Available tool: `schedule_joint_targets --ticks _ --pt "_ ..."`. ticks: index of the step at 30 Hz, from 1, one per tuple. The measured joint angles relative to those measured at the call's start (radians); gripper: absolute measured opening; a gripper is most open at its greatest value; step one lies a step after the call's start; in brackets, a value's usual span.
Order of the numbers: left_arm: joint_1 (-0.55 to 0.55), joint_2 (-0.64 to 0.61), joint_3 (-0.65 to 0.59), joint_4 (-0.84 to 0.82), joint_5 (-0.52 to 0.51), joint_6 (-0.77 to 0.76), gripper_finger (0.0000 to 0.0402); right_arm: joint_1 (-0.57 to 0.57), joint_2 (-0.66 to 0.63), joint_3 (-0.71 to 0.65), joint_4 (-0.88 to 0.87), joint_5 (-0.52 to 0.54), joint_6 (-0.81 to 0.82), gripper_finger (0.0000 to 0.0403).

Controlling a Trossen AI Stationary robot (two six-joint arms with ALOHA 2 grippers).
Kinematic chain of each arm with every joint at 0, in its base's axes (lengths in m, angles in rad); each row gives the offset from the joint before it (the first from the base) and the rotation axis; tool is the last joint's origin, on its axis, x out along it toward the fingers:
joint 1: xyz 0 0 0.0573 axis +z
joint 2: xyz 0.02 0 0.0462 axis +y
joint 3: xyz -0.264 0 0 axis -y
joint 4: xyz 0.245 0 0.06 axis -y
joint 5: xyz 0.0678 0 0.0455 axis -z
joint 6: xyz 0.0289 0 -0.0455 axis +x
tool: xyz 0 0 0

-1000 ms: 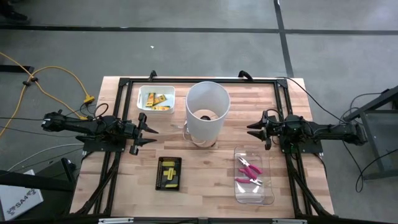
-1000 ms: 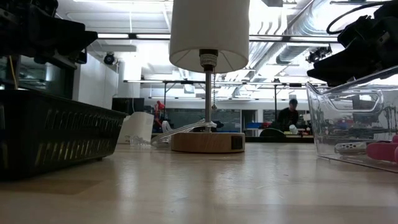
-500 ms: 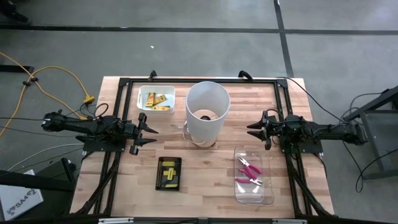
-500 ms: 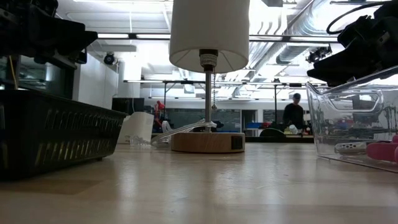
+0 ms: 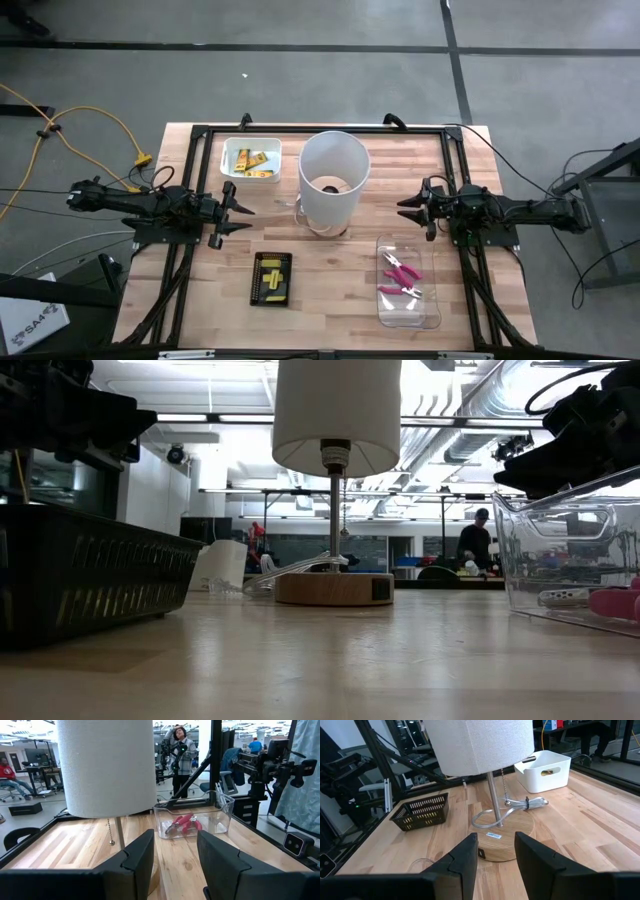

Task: Pick & Place School Supplies
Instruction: Return to Home Position

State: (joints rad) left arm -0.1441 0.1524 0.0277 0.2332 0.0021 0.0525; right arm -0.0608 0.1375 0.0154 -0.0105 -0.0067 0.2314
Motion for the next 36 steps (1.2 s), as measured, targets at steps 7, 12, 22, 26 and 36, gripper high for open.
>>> schedule_joint_targets --ticks 7,12,22,26,36 --pt "0.0 0.0 0.0 0.0 0.0 0.0 0.0144 0.0 0.0 0.0 0.0 0.0 0.0 0.0121" --pt "0.0 0.0 0.0 0.0 0.0 0.0 0.0144 0.0 0.0 0.0 0.0 0.0 0.0 0.0121" --pt "-0.001 0.0 0.0 0.0 -0.001 0.008 0.0144 0.0 0.0 0.0 0.0 0.0 0.0 0.0121" --pt "-0.002 0.0 0.0 0.0 -0.002 -0.005 0.0144 0.0 0.0 0.0 0.0 0.0 0.0 0.0121" --pt "-0.002 -0.031 0.0 -0.006 -0.004 0.001 0.0144 0.0 0.0 0.0 0.0 0.0 0.0 0.0121"
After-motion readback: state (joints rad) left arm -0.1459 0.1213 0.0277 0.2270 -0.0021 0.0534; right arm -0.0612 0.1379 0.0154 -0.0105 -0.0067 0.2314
